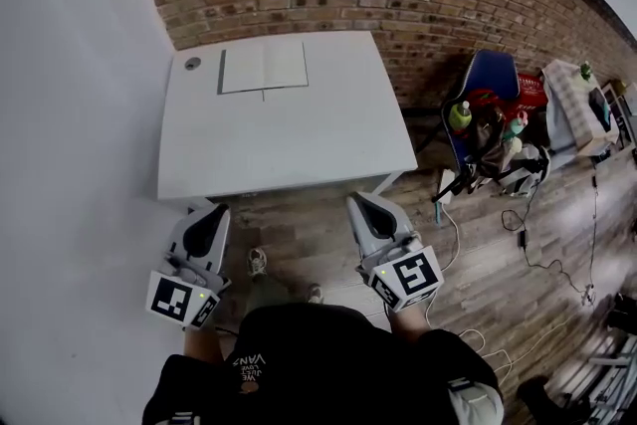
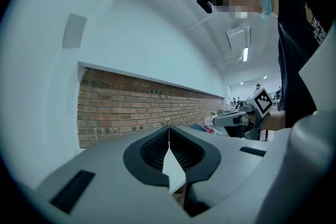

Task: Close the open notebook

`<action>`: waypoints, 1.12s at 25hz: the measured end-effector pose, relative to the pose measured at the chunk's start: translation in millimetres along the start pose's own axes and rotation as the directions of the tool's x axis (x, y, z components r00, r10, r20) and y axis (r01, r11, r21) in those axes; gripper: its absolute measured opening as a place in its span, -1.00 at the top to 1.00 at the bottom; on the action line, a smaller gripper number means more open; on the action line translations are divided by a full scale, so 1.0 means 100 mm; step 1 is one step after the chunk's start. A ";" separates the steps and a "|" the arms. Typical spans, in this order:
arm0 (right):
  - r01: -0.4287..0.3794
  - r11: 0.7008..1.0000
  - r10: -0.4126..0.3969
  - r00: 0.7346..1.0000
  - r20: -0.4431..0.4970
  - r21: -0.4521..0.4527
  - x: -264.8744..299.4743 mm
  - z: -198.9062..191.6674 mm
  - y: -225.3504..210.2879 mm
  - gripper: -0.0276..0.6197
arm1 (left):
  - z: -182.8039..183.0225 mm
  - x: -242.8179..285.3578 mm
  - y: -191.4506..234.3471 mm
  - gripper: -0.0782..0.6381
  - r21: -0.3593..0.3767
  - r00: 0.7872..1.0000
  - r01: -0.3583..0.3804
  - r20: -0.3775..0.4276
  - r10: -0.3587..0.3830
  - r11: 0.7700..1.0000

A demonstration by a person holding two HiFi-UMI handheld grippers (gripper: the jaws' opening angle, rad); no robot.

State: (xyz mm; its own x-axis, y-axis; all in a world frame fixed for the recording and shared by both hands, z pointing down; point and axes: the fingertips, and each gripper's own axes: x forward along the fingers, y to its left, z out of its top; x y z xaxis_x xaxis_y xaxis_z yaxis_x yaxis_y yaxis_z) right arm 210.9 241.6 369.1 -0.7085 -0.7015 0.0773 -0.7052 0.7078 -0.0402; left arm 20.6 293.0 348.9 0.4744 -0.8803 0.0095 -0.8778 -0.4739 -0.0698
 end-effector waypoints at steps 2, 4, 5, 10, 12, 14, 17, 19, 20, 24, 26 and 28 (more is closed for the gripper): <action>0.015 1.000 -0.015 1.000 0.000 0.004 0.10 0.00 -0.01 0.92 | -0.02 0.06 0.08 0.75 0.004 1.000 0.024 -0.001 -0.024 1.000; 0.028 1.000 -0.028 1.000 -0.002 0.009 0.22 0.01 0.00 0.92 | -0.03 0.11 0.19 0.75 0.011 0.999 0.043 -0.002 -0.043 0.999; 0.033 0.999 -0.033 0.999 -0.003 0.012 0.30 0.02 0.00 0.92 | -0.03 0.13 0.26 0.75 0.009 0.999 0.050 -0.002 -0.050 0.999; 0.058 0.998 -0.058 0.998 0.000 0.008 0.73 0.07 0.05 0.92 | -0.09 0.22 0.73 0.75 -0.008 0.997 0.072 -0.002 -0.072 0.997; 0.068 0.998 -0.068 0.998 0.000 0.003 0.91 0.09 0.06 0.92 | -0.09 0.26 0.92 0.75 -0.011 0.997 0.079 0.005 -0.079 0.997; 0.079 0.997 -0.079 0.997 0.003 0.005 1.09 0.12 0.07 0.92 | -0.09 0.29 1.10 0.75 -0.008 0.996 0.088 0.012 -0.088 0.996; 0.094 0.996 -0.094 0.996 0.010 0.011 1.33 0.16 0.10 0.92 | -0.10 0.34 1.35 0.75 -0.003 0.995 0.099 0.012 -0.099 0.995; 0.104 0.995 -0.104 0.994 0.015 0.015 1.48 0.18 0.12 0.92 | -0.10 0.37 1.52 0.75 -0.002 0.994 0.108 0.014 -0.108 0.994; 0.110 0.994 -0.110 0.994 0.018 0.016 1.55 0.19 0.14 0.92 | -0.09 0.38 1.60 0.75 0.000 0.993 0.114 0.015 -0.114 0.993; 0.138 0.990 -0.138 0.990 0.031 0.026 1.81 0.23 0.19 0.92 | -0.09 0.41 1.90 0.75 0.012 0.991 0.135 0.015 -0.136 0.991; 0.152 0.988 -0.154 0.988 0.035 0.031 1.92 0.23 0.22 0.92 | -0.09 0.42 2.04 0.75 0.014 0.990 0.143 0.016 -0.143 0.990; 0.166 0.985 -0.167 0.985 0.037 0.035 2.01 0.23 0.25 0.92 | -0.10 0.42 2.17 0.75 0.015 0.988 0.154 0.018 -0.154 0.988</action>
State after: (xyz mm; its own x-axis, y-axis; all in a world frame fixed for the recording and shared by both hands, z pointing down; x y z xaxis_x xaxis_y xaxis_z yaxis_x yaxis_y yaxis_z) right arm 49.9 116.6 360.5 -0.5809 -0.8127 0.0460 -0.8136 0.5781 -0.0612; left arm -150.4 152.9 343.7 0.6050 -0.7962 0.0023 -0.7934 -0.6031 -0.0823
